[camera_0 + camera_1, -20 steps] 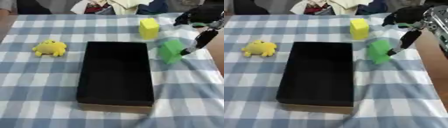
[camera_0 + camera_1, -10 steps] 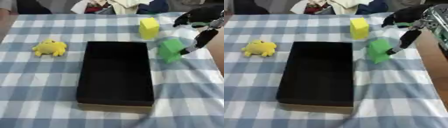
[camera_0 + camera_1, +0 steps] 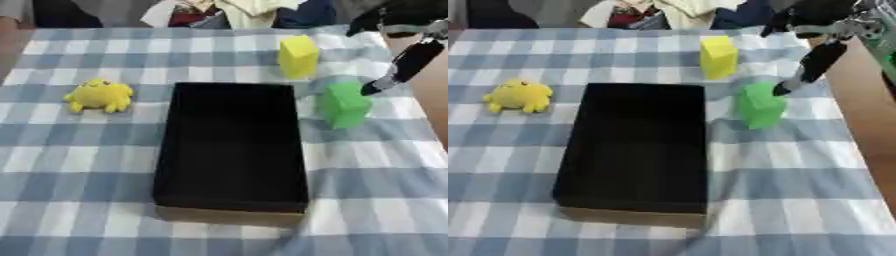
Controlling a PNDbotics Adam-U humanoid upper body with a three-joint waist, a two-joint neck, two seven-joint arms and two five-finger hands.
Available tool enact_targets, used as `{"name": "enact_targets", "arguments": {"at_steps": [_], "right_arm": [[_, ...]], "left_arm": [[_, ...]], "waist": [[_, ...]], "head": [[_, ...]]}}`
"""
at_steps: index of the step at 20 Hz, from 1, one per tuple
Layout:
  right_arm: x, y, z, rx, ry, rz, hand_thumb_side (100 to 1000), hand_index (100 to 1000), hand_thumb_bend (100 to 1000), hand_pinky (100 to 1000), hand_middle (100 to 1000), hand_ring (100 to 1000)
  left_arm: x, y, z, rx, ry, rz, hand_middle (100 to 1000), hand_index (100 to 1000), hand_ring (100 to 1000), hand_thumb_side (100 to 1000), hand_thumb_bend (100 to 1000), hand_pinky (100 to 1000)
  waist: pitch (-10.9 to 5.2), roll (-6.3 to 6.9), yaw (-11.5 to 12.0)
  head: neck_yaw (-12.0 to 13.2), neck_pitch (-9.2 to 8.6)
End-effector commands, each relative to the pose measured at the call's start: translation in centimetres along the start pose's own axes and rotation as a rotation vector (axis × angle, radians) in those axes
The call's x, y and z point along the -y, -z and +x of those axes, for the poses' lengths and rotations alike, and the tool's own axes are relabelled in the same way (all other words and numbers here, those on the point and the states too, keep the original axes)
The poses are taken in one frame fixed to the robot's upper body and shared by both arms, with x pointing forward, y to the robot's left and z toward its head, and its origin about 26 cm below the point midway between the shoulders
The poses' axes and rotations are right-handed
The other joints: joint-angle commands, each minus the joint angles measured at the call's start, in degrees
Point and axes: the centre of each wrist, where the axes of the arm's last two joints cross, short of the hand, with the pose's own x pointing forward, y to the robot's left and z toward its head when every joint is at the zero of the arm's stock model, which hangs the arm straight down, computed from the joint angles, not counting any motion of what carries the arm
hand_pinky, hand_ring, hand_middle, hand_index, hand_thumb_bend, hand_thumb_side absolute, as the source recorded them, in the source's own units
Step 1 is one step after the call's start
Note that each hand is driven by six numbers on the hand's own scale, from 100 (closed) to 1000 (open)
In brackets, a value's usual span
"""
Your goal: Pick up objects on the table and place them in the box.
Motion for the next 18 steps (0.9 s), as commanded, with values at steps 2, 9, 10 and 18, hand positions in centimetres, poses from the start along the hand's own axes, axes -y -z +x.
{"name": "enact_targets", "arguments": {"at_steps": [2,9,10,18], "right_arm": [[1.31,-1.55,-1.19,-0.006,-0.024,0.015,697,1000,596,1000,959,996],[0.72,-1.53,-1.16,0.049,-0.01,0.073,769,1000,639,1000,962,1000],[0.66,-1.58,-1.13,0.057,-0.009,0.078,761,1000,682,1000,961,1000],[0.35,-1.72,-0.6,0.121,-0.015,0.109,789,1000,643,1000,961,1000]], "left_arm": [[-0.55,0.83,0.5,0.043,0.014,0.0,672,834,669,930,100,587],[-0.62,0.86,0.48,0.044,0.02,-0.003,671,834,669,927,100,585],[-0.63,0.87,0.47,0.044,0.021,-0.003,671,835,668,927,100,585],[-0.65,0.93,0.49,0.048,0.024,-0.008,671,834,668,916,100,582]], "waist": [[-1.03,-0.12,-0.11],[-1.07,-0.34,-0.33],[-1.1,-0.36,-0.36],[-1.12,-0.62,-0.59]], "head": [[0.14,-0.28],[0.4,-0.27],[0.45,-0.28],[0.65,-0.48]]}}
